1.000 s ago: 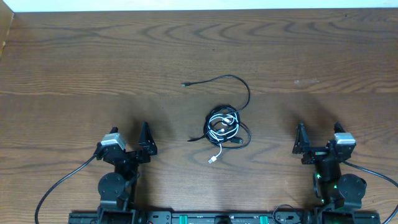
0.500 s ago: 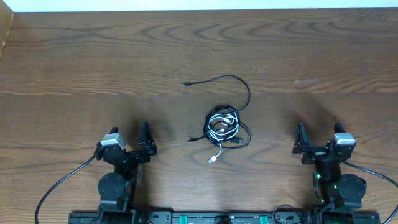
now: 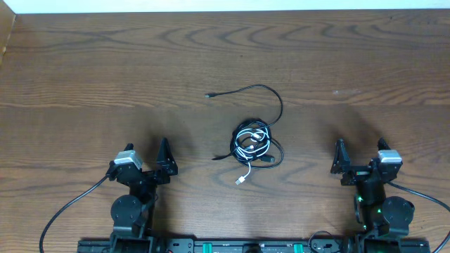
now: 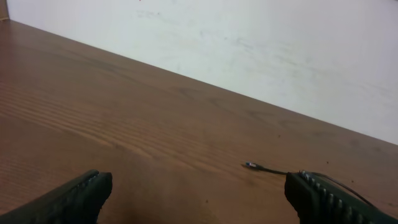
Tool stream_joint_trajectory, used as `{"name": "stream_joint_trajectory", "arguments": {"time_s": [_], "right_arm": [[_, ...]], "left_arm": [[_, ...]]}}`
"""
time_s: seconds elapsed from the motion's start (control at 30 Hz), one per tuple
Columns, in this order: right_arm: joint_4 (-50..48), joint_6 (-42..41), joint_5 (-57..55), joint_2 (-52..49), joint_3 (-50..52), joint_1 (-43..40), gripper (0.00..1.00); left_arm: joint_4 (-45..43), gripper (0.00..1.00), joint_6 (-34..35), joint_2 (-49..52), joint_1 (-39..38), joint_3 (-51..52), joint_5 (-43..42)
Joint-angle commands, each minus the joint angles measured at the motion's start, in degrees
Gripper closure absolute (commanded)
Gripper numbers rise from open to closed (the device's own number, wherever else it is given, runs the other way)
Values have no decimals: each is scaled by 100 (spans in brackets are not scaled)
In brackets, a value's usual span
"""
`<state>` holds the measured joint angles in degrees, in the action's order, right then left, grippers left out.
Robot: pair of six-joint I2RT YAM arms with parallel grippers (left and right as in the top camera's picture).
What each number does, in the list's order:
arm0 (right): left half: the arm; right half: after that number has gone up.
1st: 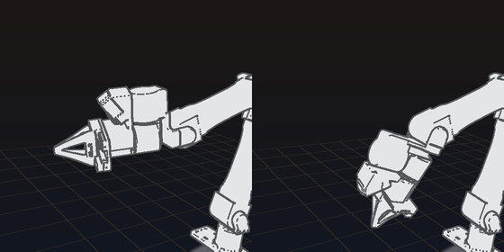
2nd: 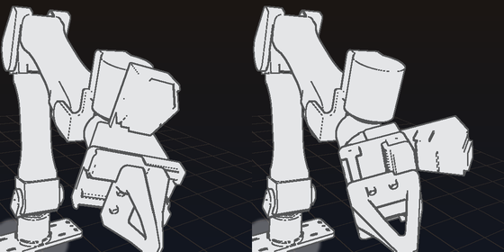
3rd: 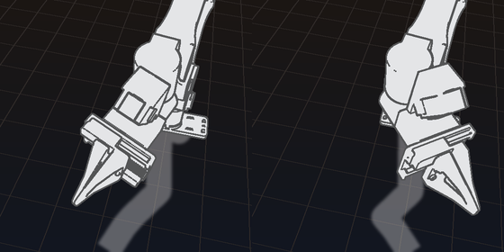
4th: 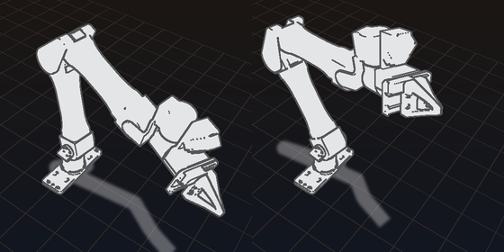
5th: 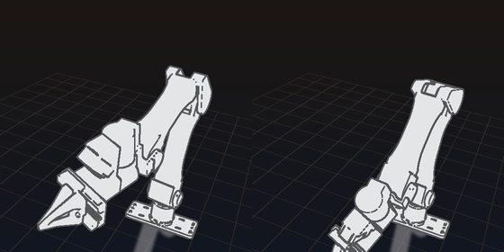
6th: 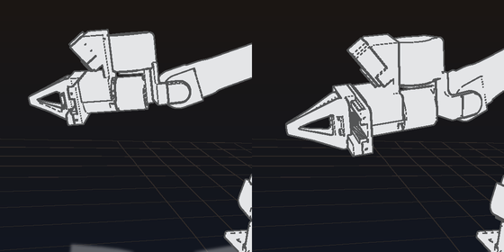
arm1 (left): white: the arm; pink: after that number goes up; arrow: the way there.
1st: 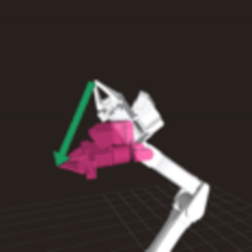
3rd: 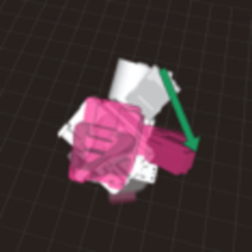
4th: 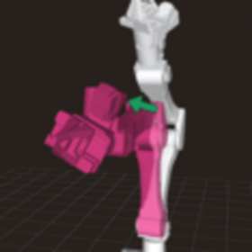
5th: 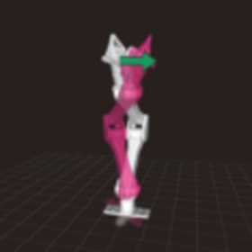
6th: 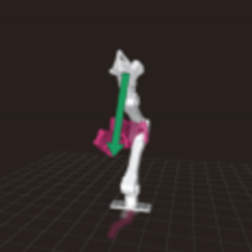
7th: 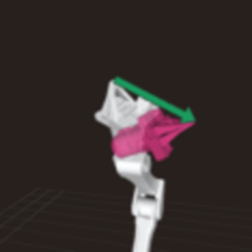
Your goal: Untangle cables
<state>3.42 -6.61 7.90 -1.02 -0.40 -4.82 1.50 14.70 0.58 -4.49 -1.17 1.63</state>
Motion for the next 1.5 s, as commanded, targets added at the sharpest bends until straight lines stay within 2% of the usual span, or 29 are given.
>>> {"name": "stream_joint_trajectory", "arguments": {"time_s": [0.0,1.47], "right_arm": [[24,-63,-24,11,9,-35,1],[26,-63,-24,11,9,85,1]], "left_arm": [[258,5,-116,-31,31,94,33],[258,5,-114,-31,31,94,33]]}}
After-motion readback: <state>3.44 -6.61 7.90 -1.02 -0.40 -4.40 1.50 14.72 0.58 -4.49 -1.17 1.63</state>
